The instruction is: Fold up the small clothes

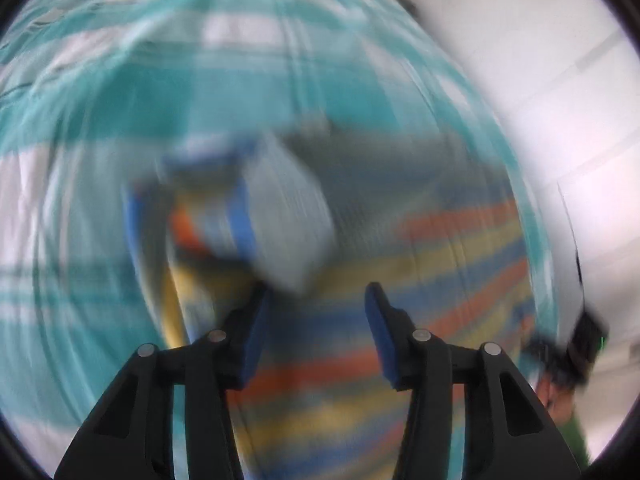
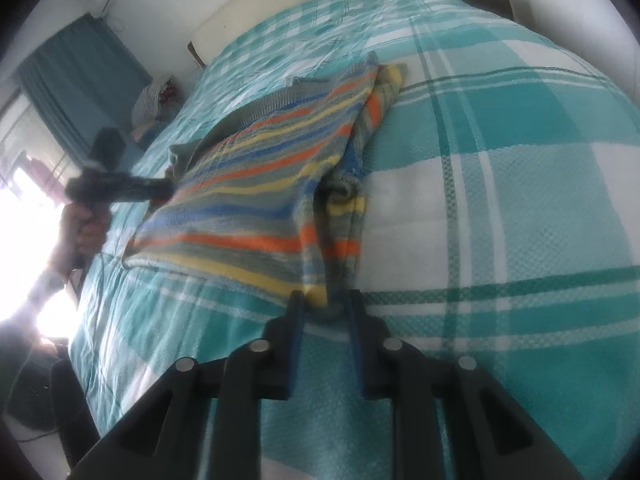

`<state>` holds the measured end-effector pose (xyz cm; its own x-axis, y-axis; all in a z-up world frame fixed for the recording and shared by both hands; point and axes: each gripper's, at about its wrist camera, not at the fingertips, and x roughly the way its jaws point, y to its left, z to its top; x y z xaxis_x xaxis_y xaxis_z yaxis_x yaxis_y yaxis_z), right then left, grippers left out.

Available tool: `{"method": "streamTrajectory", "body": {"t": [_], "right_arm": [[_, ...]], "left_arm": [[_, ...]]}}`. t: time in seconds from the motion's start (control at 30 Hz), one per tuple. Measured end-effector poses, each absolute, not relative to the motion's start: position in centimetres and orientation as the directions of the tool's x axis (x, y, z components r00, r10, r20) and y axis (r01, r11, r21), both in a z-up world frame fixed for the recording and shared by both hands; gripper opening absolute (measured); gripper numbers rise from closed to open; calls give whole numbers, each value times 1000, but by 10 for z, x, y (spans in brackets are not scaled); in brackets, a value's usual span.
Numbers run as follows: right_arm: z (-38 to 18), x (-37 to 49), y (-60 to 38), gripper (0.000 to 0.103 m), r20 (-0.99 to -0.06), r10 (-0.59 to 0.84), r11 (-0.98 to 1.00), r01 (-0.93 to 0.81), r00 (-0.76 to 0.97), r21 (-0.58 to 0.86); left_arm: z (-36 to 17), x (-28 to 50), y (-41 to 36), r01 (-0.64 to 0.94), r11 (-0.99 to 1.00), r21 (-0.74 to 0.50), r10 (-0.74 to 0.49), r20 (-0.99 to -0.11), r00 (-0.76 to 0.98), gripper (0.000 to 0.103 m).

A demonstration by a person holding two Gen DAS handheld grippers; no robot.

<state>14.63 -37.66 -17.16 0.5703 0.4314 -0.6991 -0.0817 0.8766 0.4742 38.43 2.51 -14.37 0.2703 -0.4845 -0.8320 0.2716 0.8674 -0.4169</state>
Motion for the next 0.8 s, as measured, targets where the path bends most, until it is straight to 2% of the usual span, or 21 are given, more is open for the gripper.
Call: {"method": "streamTrajectory", "body": {"t": [0.07,0.13,0.2,0.27,0.33,0.43,0.5,0.53,0.57,0.67,0.8], "right_arm": [[-174,141,-380,22,-676,443,865,-81,589,495],[-177,135,-383,22,-655,454,852,-81,604,517],[-178,133,-384,22,-642,462,846,-86,611,527],[-177,133,-385,22,-638,463,844,-87,616,529],[-170,126,-385,24,-645,432,859,-72,630,506],[-152,117,-379,37,-628,413,872,-87,659,482],[-142,112,-372,52,-624,400,884,-104,671,455],[-139,109,-370,56,-628,387,893,-105,675,438],[-138,106,-368,60,-634,370,901,-97,679,423],[-140,96,-372,61,-649,336,908,-51,682,416],[-151,84,-380,65,-666,291,919,-8,686,394]], "left_arm": [[-135,409,49,106,875,-473,-471,-781,411,51],[-124,414,73,-15,834,-552,-471,-726,502,58],[-114,404,81,-19,814,-581,-485,-697,528,59],[-101,377,74,62,847,-529,-478,-704,526,61],[-94,337,59,171,900,-401,-427,-734,527,70],[-100,275,38,292,936,-198,-331,-782,529,82],[-115,246,33,293,950,-107,-254,-810,529,83],[-119,235,34,277,958,-75,-217,-820,529,83],[-123,221,36,252,966,-55,-186,-825,533,83],[-121,193,39,231,968,-94,-210,-805,555,84],[-105,166,28,269,961,-66,-221,-768,601,93]]}}
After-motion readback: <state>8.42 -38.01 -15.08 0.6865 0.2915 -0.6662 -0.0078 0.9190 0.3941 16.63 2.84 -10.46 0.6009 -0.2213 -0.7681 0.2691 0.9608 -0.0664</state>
